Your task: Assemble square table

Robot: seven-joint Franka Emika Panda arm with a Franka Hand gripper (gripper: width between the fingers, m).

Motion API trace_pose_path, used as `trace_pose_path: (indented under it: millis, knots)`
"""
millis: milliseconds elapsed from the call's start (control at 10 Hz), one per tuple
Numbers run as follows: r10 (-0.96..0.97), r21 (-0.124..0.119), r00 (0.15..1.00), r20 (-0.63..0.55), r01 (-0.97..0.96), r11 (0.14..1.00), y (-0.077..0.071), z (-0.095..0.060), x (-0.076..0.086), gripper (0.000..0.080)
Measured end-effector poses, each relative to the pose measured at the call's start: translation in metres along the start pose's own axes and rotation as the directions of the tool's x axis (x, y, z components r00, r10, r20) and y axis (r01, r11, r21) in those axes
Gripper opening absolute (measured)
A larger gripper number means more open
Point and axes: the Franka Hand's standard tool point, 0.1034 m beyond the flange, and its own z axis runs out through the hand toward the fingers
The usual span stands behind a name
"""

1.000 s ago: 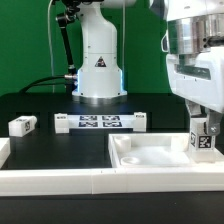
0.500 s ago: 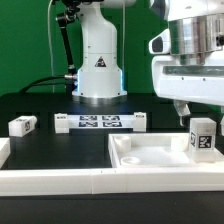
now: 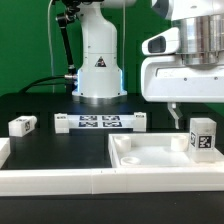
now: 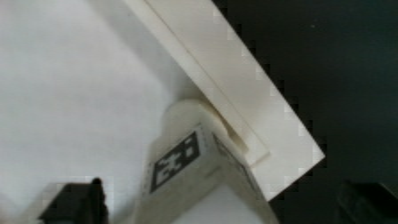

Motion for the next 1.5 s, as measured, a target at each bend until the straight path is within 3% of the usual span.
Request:
trace_pose_path:
  millis: [600,700,800,900,1300,1400,1500]
  knots:
    - [-0.422,-0.027,0.906,-0.003,0.422,0.906,0.0028,-0.0002,0.0021,0.0649]
    - [-0.462,-0.033,0.887,-0.003,0.462,0.886,0.0032,-0.0002,0.0024,0.0527]
    - [-0.462,-0.033,0.887,-0.003,0.461,0.887,0.0034,-0.0001,0.0026,0.0377]
    - [-0.459,-0.034,0.889,-0.003,0.458,0.888,0.0045,-0.0002,0.0035,0.0289]
    - [-0.435,-0.034,0.901,-0.004,0.434,0.900,0.0049,-0.0002,0.0038,0.0289]
    - [-0.278,-0.019,0.960,-0.008,0.278,0.960,0.0055,-0.0005,0.0045,0.0289]
    - [-0.144,-0.019,0.990,-0.011,0.143,0.989,0.0055,-0.0006,0.0040,0.0289]
